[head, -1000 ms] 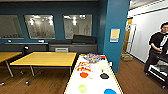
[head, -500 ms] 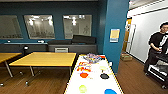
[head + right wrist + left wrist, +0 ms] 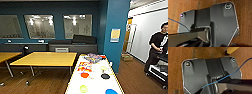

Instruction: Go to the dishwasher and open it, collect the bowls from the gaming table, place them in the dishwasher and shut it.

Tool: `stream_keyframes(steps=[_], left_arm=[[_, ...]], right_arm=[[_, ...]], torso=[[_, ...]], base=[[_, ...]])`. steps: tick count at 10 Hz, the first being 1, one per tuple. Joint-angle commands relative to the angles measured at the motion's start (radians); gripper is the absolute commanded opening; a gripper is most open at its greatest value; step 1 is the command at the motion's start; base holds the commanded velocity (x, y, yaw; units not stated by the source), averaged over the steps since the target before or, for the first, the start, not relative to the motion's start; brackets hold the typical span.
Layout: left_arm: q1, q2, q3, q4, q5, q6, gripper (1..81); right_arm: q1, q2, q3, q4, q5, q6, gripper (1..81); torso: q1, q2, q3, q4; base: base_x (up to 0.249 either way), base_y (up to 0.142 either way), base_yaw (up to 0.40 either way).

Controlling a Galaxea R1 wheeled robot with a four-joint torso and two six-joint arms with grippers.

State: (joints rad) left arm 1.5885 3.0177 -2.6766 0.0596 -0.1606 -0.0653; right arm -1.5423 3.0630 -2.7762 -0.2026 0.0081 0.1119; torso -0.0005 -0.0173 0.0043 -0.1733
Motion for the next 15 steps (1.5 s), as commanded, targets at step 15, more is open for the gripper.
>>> stream_keyframes(steps=[15], left_arm=[[-0.046, -0.006, 0.004, -0.004, 0.044, -0.002, 81.1]], right_arm=[[0.052, 0.006, 0.0, -0.005, -0.048, 0.002, 81.1]], torso=[[0.001, 0.0, 0.0, 0.0]], base=[[0.0, 0.066, 0.0]])
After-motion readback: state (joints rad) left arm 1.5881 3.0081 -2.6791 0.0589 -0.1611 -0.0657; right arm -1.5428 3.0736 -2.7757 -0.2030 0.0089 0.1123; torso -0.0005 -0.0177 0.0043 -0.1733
